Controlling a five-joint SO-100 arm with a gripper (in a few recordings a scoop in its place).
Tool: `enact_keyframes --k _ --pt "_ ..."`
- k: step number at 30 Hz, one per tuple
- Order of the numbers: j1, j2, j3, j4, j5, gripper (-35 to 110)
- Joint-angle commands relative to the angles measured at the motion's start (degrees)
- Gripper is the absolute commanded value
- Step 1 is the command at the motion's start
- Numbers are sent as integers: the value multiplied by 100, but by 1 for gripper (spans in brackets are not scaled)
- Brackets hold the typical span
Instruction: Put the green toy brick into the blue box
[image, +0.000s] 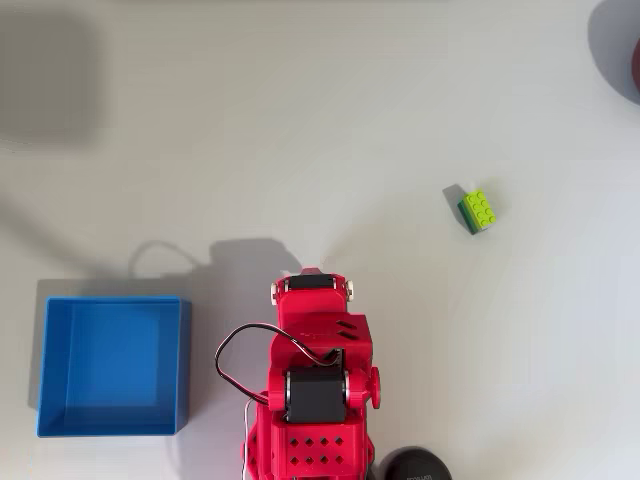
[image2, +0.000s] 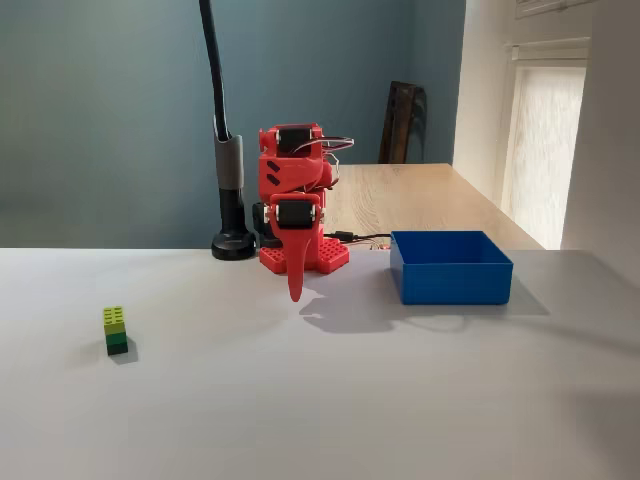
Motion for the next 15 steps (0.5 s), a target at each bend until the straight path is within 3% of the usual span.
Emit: enact_keyframes --k 1,15 --pt "79 62 35 79 -62 0" --pt "97 9 -26 -378 -70 0"
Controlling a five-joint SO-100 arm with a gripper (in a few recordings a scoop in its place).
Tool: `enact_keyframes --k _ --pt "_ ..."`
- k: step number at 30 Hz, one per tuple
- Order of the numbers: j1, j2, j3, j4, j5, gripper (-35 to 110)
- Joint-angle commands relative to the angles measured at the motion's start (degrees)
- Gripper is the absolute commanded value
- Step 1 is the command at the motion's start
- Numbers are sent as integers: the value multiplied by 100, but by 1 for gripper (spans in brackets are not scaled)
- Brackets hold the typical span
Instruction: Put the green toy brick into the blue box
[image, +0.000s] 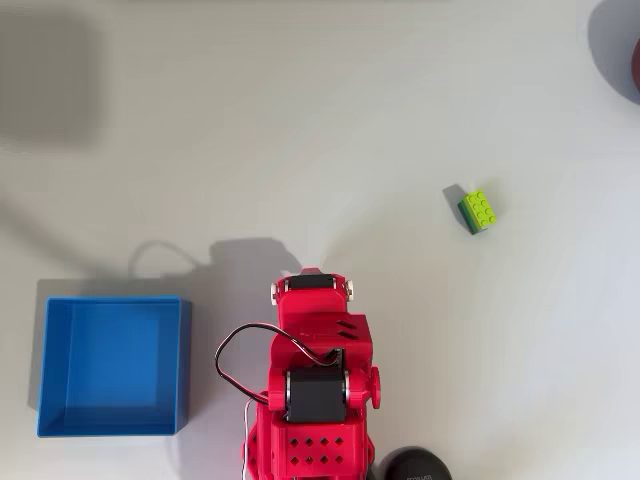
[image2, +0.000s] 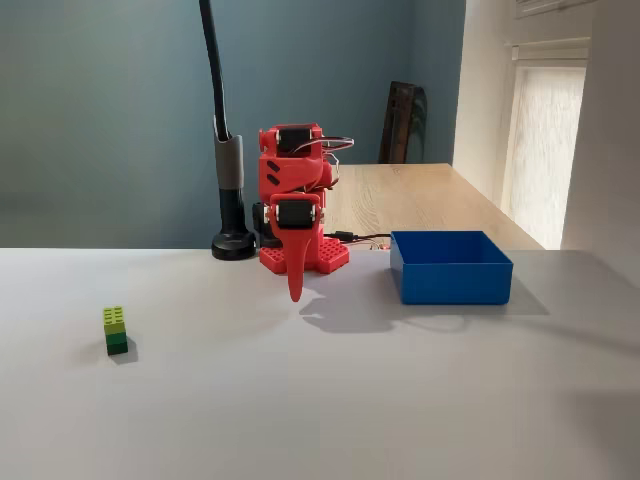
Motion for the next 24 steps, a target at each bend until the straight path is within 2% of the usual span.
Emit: enact_keyframes --k 1,9,14,17,24 --pt "97 18 -35 -387 -88 0" --pt "123 -554 -1028 -765 -167 0" --pt "510 -1942 -2268 -782 -211 0" --pt "879 -2883 -2953 -773 -940 0" --pt "1608 -4746 -3955 -721 -1354 0"
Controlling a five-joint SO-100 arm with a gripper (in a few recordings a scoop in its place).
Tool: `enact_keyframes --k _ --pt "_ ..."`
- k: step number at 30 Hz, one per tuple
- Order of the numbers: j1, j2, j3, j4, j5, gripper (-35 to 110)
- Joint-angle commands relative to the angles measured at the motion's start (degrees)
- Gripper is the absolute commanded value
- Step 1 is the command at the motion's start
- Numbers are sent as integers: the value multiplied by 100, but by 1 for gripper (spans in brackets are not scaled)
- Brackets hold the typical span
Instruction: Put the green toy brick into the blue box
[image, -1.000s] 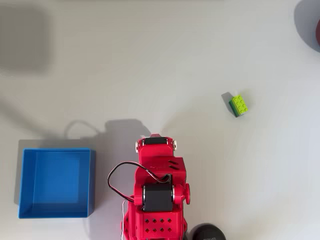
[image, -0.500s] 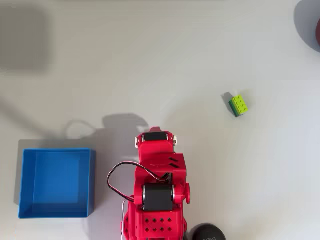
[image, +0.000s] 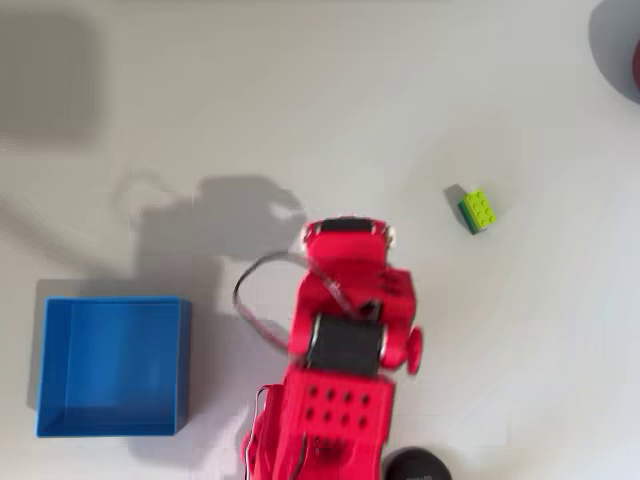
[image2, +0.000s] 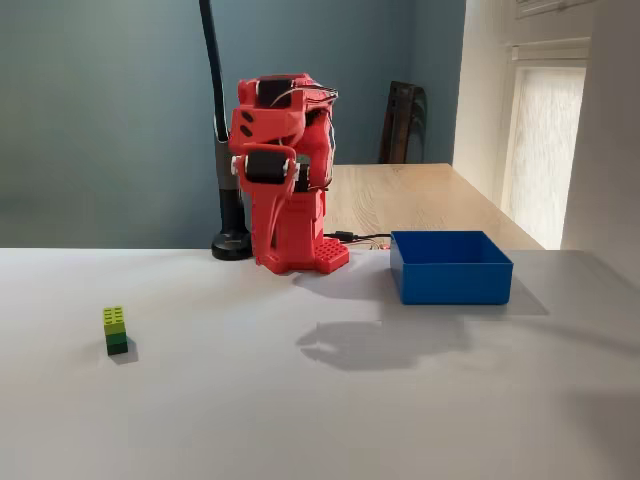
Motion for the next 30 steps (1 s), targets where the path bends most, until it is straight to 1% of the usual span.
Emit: enact_keyframes --k 1,3,6,7,14,22,30 --pt "501 -932 -809 79 -343 0" --pt "729 -1336 -993 79 -290 3" --pt "1099 -1881 -1336 79 97 23" --pt "1178 -2048 -1459 79 149 26" --pt "1670 -3182 -2127 70 281 28" --pt "2162 -4342 -3226 70 896 26" --pt "2496 -5203 -4289 62 1169 26"
